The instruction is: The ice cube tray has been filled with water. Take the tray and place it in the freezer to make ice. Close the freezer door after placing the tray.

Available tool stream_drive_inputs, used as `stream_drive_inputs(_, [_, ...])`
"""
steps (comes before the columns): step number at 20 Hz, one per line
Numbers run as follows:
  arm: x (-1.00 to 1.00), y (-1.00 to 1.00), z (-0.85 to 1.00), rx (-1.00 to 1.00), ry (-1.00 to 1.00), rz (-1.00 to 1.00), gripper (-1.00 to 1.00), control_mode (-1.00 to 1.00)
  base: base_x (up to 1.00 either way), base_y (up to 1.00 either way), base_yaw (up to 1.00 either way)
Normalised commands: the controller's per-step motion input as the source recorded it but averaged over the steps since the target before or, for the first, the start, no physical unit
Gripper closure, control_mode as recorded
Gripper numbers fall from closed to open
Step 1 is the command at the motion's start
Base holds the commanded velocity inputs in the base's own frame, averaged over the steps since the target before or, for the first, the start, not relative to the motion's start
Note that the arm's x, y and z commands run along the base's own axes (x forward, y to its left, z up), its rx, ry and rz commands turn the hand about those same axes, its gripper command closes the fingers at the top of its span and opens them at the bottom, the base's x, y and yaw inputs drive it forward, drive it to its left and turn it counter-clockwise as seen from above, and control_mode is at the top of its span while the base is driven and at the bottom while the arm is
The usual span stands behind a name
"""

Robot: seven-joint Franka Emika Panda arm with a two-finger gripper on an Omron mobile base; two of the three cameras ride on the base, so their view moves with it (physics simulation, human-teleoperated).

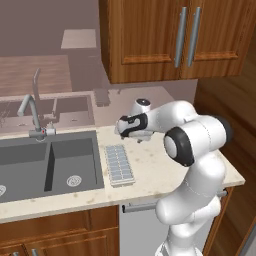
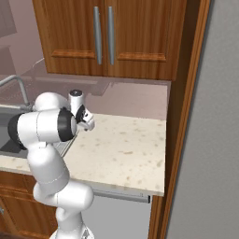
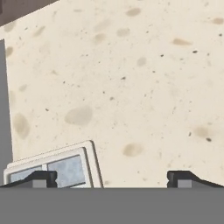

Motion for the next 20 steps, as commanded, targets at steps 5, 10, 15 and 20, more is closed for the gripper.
stream_drive_inputs(5, [0.21, 0.0, -0.24, -0.01, 0.0, 0.0, -1.0, -1.0, 0.0, 0.0, 0.0])
stream_drive_inputs(10, [0.18, 0.01, -0.22, -0.02, 0.0, 0.0, -1.0, -1.0, 0.0, 0.0, 0.0])
stream_drive_inputs(15, [0.19, 0.02, -0.17, -0.01, 0.0, -0.01, -1.0, -1.0, 0.0, 0.0, 0.0])
stream_drive_inputs(20, [0.21, 0.03, -0.17, 0.0, 0.0, -0.02, -1.0, -1.0, 0.0, 0.0, 0.0])
